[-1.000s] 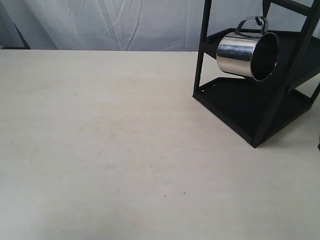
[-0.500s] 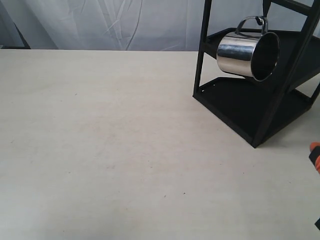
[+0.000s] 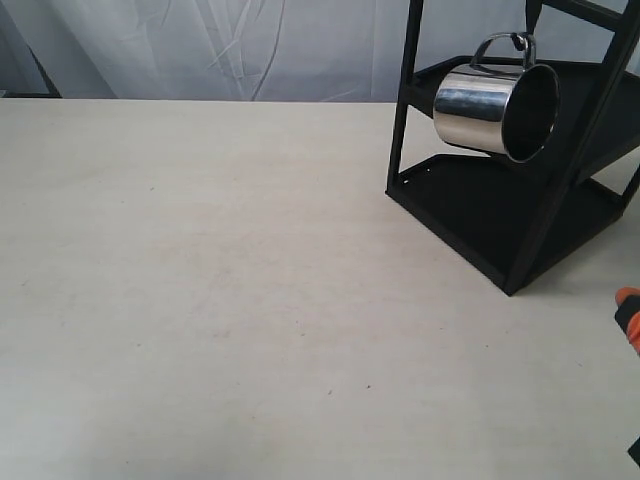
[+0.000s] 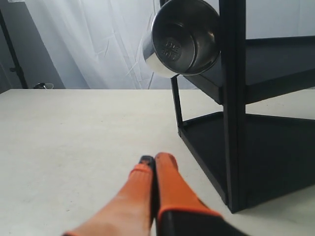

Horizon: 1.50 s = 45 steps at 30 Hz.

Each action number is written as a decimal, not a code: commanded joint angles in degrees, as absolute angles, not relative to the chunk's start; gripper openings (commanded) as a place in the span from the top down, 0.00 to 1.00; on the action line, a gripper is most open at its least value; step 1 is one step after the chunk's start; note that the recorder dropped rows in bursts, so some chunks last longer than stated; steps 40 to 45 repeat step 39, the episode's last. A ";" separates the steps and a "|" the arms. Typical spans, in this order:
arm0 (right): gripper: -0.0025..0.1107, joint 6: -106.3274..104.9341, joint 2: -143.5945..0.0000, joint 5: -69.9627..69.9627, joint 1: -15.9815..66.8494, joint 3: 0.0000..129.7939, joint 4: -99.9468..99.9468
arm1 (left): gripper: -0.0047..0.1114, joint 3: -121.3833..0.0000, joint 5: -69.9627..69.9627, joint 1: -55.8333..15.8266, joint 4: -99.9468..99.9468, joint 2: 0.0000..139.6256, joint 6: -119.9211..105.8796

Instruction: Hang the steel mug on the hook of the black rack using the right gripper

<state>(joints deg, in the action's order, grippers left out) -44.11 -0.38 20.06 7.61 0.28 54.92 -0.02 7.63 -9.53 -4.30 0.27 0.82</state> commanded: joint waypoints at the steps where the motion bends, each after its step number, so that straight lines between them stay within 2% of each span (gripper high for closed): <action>1: 0.98 -44.42 0.00 19.83 7.31 0.00 54.47 | 0.95 0.00 7.32 -9.80 -4.11 0.00 0.96; 45: 0.98 -44.42 0.00 20.43 7.31 0.00 54.63 | 0.95 0.00 7.32 -9.80 -4.11 0.00 0.96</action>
